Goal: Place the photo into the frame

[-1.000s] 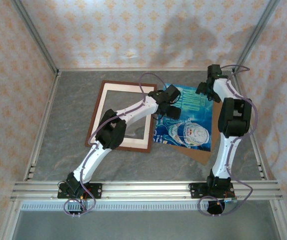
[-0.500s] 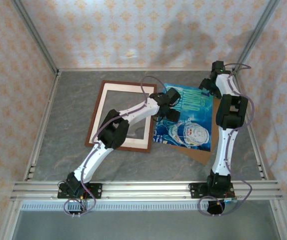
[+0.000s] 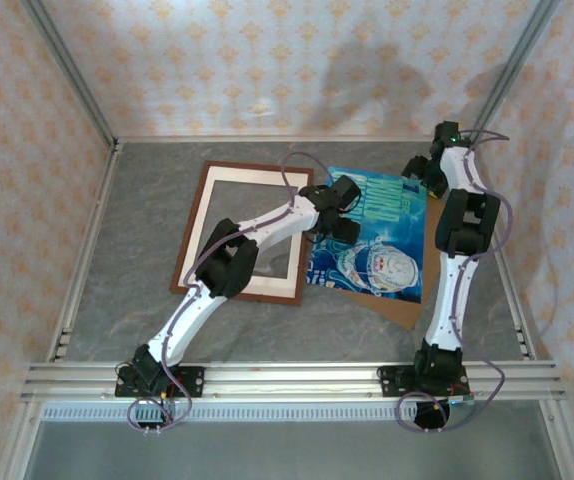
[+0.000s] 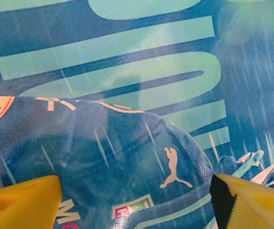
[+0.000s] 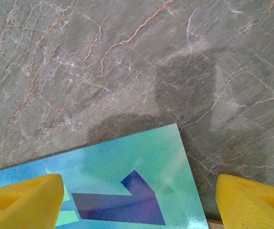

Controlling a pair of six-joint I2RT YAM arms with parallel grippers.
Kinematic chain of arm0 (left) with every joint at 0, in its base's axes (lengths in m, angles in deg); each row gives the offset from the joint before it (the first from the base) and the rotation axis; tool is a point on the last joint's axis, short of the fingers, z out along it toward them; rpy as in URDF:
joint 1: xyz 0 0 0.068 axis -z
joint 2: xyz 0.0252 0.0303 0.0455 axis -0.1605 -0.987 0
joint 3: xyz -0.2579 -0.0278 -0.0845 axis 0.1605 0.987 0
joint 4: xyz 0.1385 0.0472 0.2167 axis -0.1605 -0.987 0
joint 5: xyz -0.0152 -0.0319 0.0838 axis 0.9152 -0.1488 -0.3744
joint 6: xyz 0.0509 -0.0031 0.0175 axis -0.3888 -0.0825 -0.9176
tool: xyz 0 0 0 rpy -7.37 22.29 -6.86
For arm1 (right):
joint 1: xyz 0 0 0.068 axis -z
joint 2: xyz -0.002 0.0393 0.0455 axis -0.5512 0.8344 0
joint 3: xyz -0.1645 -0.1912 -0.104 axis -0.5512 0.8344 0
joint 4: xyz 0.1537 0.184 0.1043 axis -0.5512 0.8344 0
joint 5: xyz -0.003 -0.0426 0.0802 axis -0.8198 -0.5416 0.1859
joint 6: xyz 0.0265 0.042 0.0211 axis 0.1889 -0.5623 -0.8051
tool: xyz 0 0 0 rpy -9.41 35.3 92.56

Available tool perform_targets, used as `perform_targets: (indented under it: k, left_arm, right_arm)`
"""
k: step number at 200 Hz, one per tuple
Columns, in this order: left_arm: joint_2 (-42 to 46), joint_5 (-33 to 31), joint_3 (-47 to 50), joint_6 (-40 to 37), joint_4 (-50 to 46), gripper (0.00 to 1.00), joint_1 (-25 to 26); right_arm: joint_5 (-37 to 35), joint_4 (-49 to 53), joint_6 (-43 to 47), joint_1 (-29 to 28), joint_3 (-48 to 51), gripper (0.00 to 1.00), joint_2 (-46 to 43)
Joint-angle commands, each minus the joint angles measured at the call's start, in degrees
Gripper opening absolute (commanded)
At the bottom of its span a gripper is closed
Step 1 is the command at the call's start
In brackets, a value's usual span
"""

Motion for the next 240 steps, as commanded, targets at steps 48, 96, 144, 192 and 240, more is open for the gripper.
perform_targets:
  k: [48, 96, 144, 192, 240]
  left_arm:
    - [-2.6, 1.4, -1.1, -0.5, 0.0, 0.80, 0.3]
    - [-2.5, 1.6, -1.1, -0.5, 0.0, 0.79, 0.4]
    - [-2.6, 1.8, -1.1, -0.5, 0.2, 0.79, 0.4]
    - [-2.4, 2.1, -1.1, -0.5, 0.2, 0.79, 0.3]
    - [-2.4, 2.9, -1.2, -0.4, 0.5, 0.79, 0.3]
  right_arm:
    - [14.2, -0.5, 3.5, 0.9, 1.0, 0.75, -0.4]
    - [16.5, -0.2, 5.5, 1.0, 0.8, 0.70, -0.6]
    - [17.2, -0.2, 6.9, 1.2, 1.1, 0.68, -2.1]
    - [18.6, -3.2, 8.9, 2.3, 6.2, 0.64, -5.8]
    - [17.8, -7.4, 12.9, 2.4, 13.3, 0.36, -10.7]
